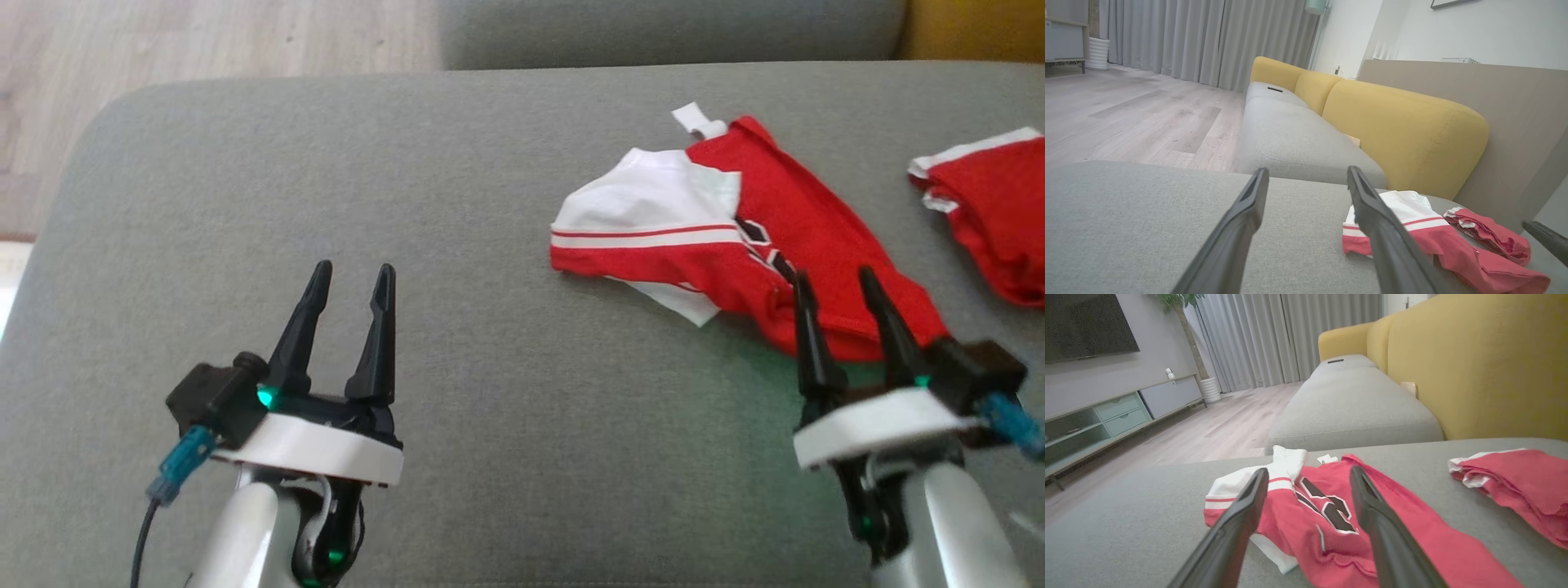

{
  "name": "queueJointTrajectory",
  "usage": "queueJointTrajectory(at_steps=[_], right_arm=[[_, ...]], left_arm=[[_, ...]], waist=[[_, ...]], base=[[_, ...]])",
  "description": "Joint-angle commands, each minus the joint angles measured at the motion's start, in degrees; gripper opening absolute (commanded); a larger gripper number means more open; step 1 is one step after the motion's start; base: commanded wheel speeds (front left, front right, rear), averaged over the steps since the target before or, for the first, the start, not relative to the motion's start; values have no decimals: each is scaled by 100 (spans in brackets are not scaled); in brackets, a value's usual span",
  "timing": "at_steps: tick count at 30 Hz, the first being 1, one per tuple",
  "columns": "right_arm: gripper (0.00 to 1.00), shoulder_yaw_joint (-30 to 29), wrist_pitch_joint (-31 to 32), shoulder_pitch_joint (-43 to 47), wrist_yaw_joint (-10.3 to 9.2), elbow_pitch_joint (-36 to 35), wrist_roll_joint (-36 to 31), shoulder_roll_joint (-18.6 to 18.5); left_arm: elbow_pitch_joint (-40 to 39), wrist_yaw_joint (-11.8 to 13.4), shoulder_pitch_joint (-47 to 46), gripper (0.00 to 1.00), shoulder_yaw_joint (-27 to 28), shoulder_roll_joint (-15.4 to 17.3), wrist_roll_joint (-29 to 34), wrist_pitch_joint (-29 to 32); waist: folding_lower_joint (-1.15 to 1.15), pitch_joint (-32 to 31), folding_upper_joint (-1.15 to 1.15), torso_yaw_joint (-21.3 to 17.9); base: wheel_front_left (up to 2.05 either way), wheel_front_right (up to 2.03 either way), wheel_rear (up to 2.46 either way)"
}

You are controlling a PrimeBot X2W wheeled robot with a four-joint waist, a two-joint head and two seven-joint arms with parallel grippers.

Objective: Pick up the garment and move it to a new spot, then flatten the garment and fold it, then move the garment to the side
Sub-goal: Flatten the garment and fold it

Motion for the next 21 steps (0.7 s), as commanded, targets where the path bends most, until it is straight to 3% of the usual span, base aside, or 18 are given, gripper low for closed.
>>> queueJointTrajectory(at_steps=[1,13,19,20,21], right_arm=[[100,143,38,-474,-5,-100,133,-32],[100,-274,1224,-2145,-5,1831,748,-32],[100,-218,1368,-2725,-5,2614,737,-92],[29,-166,1353,-2798,-5,2728,684,-133],[0,-97,1290,-2870,-5,2811,639,-171]], left_arm=[[-197,10,-285,100,146,17,-37,-33],[-136,27,-394,100,-24,17,-103,-33],[-116,48,-440,100,-102,17,-132,-33],[-115,52,-442,100,-109,17,-134,-33],[-116,56,-446,100,-117,17,-137,-33]], waist=[[0,67,0,117],[0,348,0,751],[0,411,0,924],[0,416,0,941],[0,421,0,957]], base=[[0,0,0],[0,0,0],[0,0,0],[0,0,0],[0,0,0]])
